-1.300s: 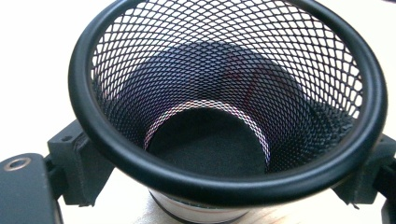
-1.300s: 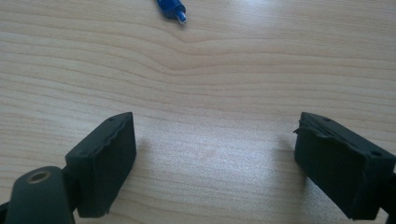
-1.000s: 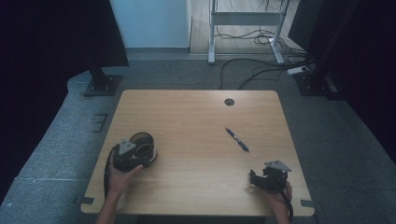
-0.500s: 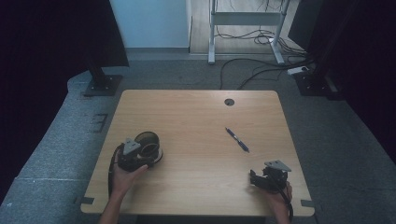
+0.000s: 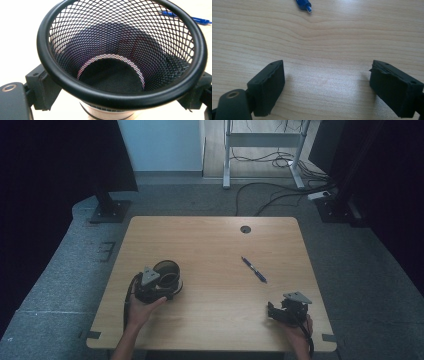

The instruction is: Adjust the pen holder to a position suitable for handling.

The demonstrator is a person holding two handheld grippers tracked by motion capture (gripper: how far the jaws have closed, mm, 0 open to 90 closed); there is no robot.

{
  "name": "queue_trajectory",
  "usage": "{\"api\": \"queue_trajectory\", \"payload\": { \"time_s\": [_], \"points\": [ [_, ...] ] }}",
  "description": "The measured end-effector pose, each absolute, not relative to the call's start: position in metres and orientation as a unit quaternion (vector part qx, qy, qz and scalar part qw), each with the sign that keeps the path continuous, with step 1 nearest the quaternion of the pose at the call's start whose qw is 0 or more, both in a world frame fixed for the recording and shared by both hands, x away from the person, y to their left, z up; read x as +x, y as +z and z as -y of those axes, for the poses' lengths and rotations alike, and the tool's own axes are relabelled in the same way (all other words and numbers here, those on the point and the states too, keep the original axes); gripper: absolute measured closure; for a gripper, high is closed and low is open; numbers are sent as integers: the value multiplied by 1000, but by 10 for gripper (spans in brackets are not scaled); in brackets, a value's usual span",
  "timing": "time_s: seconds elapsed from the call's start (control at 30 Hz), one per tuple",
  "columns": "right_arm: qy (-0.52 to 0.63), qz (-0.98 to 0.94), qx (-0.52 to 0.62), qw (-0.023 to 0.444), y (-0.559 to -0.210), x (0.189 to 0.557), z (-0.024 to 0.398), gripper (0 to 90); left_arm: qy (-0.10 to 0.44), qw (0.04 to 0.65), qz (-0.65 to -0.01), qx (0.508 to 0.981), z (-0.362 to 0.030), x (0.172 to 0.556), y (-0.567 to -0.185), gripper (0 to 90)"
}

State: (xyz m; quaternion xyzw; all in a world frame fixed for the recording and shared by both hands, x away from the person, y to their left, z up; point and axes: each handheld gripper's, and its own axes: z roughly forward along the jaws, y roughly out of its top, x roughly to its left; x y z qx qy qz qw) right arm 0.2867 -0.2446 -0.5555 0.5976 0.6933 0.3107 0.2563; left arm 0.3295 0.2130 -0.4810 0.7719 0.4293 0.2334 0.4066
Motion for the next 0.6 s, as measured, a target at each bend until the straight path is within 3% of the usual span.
{"api": "queue_trajectory", "payload": {
  "time_s": [0.6],
  "points": [
    [311,-693,597,256,-555,287,245,121,227,412,-409,782,-185,332,-477,98]
  ]
}}
